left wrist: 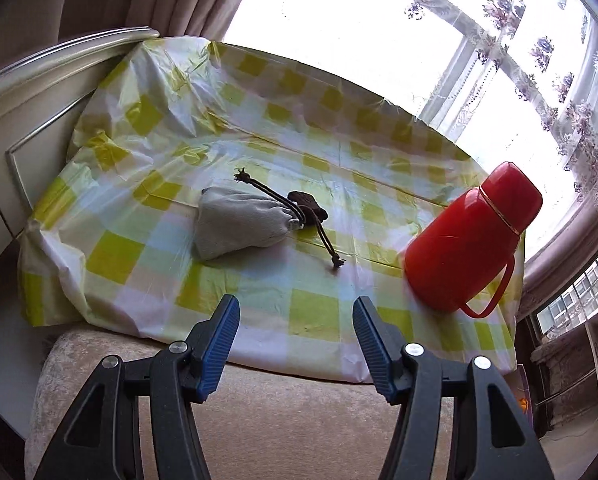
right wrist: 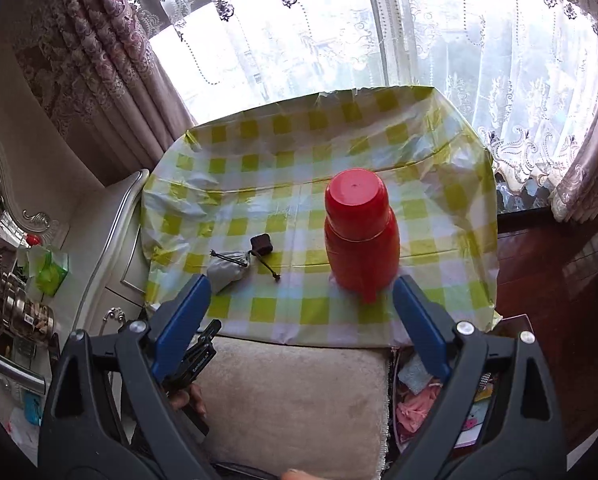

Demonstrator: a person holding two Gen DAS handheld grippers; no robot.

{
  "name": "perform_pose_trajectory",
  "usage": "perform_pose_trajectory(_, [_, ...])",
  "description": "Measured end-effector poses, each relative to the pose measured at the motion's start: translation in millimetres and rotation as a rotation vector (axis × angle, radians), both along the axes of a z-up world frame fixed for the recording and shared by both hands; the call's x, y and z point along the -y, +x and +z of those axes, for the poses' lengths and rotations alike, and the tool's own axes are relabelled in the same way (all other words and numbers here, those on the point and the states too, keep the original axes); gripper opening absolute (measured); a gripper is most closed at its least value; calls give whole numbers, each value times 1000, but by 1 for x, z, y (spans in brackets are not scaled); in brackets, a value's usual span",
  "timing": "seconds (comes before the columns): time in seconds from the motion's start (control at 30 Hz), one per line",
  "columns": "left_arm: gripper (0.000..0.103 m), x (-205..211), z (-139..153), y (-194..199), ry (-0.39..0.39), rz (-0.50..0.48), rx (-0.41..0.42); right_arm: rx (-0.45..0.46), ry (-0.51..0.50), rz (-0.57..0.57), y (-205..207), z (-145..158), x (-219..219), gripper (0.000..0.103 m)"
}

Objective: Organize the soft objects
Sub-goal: 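Move both open tools back toward the grey drawstring bag and brown knit cuff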

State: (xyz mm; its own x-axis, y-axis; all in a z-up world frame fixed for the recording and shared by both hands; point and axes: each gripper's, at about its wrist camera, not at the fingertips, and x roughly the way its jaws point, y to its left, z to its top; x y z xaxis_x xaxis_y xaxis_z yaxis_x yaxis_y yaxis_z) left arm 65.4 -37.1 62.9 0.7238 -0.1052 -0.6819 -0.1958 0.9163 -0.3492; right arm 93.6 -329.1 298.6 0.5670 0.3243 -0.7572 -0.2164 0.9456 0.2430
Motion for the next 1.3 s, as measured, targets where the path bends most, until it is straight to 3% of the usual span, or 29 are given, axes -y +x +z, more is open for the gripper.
perform_pose_trajectory(0.4, [60,-45,-19,-14,-67,68,7,-15,-31,90,5,2,-74,93])
perform_pose_trajectory(0.93, [60,-66,-25,-7,-115,86,19,-20,-36,131,16,-4,-115,93])
perform_pose_trajectory(1.1, [67,-68,-28,8,-141,82,15,-17,-33,168,25,-24,-132,93])
perform_pose_trajectory(1.23, [75,-64,-33,26,-158,71,-10,13,-63,176,42,-58,-141,93])
perform_pose_trajectory(1.3, [78,-65,-40,35,-208,69,-32,13,-80,189,51,-81,-145,93])
